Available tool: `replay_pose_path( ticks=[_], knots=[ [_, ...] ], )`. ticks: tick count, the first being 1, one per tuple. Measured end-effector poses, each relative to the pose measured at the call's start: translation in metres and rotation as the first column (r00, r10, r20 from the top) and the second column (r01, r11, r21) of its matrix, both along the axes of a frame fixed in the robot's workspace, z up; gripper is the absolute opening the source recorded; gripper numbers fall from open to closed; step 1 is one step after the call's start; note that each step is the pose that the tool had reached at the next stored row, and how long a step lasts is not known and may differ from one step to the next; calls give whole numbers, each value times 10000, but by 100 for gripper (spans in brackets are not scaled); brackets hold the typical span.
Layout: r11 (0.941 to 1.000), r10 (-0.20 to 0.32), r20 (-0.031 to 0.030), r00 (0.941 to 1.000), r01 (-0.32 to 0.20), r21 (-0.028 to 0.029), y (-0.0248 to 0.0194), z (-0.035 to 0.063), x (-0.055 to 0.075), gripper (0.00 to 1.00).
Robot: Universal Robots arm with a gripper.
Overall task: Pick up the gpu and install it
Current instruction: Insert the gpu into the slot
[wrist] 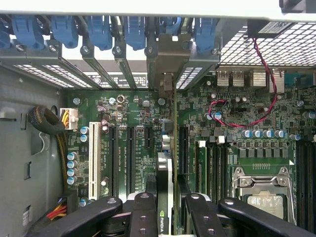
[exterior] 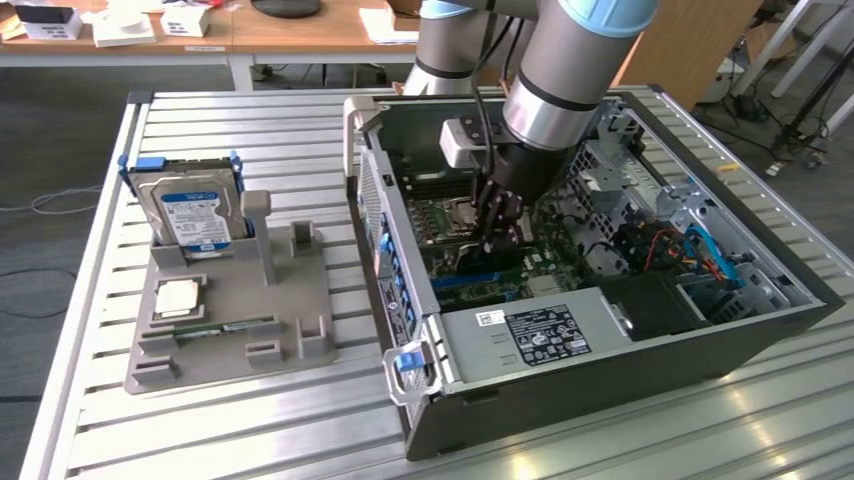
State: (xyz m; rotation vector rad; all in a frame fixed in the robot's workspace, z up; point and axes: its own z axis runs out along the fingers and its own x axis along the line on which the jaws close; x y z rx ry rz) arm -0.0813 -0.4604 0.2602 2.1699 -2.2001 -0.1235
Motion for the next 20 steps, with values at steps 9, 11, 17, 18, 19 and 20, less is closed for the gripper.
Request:
replay_pose_path(
  ticks=[9, 11, 17, 18, 19, 20],
  knots=[
    [10000, 0, -10, 10000, 0, 1, 0, 0, 6, 27],
    [10000, 1, -12, 10000, -1, 0, 0, 0, 10, 27],
    [10000, 0, -21, 10000, 0, 0, 0, 0, 15, 27],
    [10000, 1, -21, 10000, -1, 0, 0, 0, 15, 27],
    [10000, 1, -21, 10000, -1, -1, 0, -2, 16, 27],
    [10000, 1, -20, 10000, -1, 0, 0, -5, 16, 27]
  ],
)
